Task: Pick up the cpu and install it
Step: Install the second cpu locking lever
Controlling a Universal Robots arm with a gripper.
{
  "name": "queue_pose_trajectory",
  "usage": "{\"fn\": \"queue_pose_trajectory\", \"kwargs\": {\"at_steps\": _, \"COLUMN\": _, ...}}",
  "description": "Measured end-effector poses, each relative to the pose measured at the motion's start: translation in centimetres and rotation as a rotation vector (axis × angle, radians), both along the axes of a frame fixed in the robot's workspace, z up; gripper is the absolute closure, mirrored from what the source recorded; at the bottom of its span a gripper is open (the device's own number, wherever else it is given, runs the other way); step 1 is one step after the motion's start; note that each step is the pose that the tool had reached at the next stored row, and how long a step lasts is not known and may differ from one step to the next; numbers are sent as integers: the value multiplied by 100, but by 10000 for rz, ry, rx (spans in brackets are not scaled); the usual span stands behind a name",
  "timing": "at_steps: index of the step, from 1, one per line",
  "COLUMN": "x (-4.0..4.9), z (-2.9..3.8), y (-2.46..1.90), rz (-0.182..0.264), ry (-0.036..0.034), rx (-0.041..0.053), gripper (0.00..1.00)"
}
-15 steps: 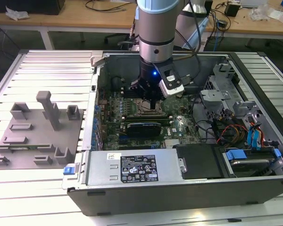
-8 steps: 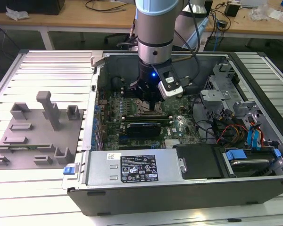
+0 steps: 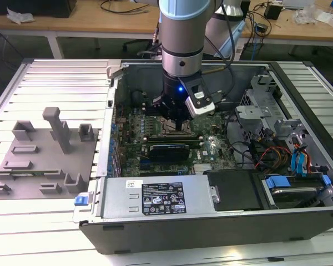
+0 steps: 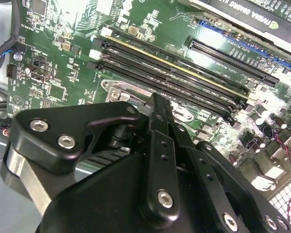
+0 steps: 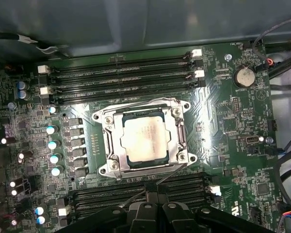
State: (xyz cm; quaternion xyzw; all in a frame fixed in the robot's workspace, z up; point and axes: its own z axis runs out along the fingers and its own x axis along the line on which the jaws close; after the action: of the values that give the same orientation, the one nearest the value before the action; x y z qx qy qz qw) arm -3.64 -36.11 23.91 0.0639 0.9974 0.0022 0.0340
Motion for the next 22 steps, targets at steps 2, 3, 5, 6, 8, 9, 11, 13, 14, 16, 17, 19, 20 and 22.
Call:
{"fn": "queue_pose_trajectory", "kwargs": {"at_steps": 2, "x": -1, "z": -5, "y": 0, "rz": 0, "ry": -1, "rx": 1, "gripper": 89}}
{"fn": "queue_pose_trajectory", "kwargs": {"at_steps": 3, "x": -5, "z": -10, "y": 0, "rz": -2, "ry": -2, "rx": 3, "gripper": 89}}
{"fn": "queue_pose_trajectory", "kwargs": {"at_steps": 5, "x": -7, "z": -17, "y": 0, "rz": 1, "ry": -1, "rx": 2, "gripper": 89}}
{"fn": "queue_pose_trajectory", "kwargs": {"at_steps": 6, "x": -8, "z": -20, "y": 0, "rz": 0, "ry": -2, "rx": 2, "gripper": 89}}
{"fn": "queue_pose_trajectory", "kwargs": {"at_steps": 8, "x": -10, "z": -27, "y": 0, "rz": 1, "ry": 0, "rx": 1, "gripper": 89}}
{"fn": "queue_pose_trajectory", "kwargs": {"at_steps": 9, "x": -11, "z": -29, "y": 0, "rz": 0, "ry": -1, "rx": 1, "gripper": 89}}
{"fn": "queue_pose_trajectory", "kwargs": {"at_steps": 11, "x": -12, "z": -33, "y": -1, "rz": 0, "ry": -1, "rx": 2, "gripper": 89}}
{"fn": "queue_pose_trajectory", "kwargs": {"at_steps": 13, "x": -12, "z": -38, "y": -1, "rz": 0, "ry": -1, "rx": 2, "gripper": 89}}
{"fn": "queue_pose_trajectory", "kwargs": {"at_steps": 14, "x": -12, "z": -38, "y": -1, "rz": 0, "ry": 0, "rx": 1, "gripper": 89}}
{"fn": "queue_pose_trajectory", "kwargs": {"at_steps": 16, "x": -14, "z": -40, "y": -2, "rz": 0, "ry": -2, "rx": 2, "gripper": 89}}
{"fn": "queue_pose_trajectory", "kwargs": {"at_steps": 17, "x": -16, "z": -41, "y": -3, "rz": -1, "ry": -1, "rx": 3, "gripper": 89}}
{"fn": "queue_pose_trajectory", "kwargs": {"at_steps": 19, "x": -25, "z": -42, "y": -3, "rz": -1, "ry": -1, "rx": 2, "gripper": 89}}
{"fn": "queue_pose_trajectory", "kwargs": {"at_steps": 20, "x": -29, "z": -42, "y": -3, "rz": -2, "ry": -1, "rx": 2, "gripper": 89}}
{"fn": "queue_pose_trajectory", "kwargs": {"at_steps": 22, "x": -32, "z": -43, "y": -4, "rz": -1, "ry": -1, "rx": 1, "gripper": 89}}
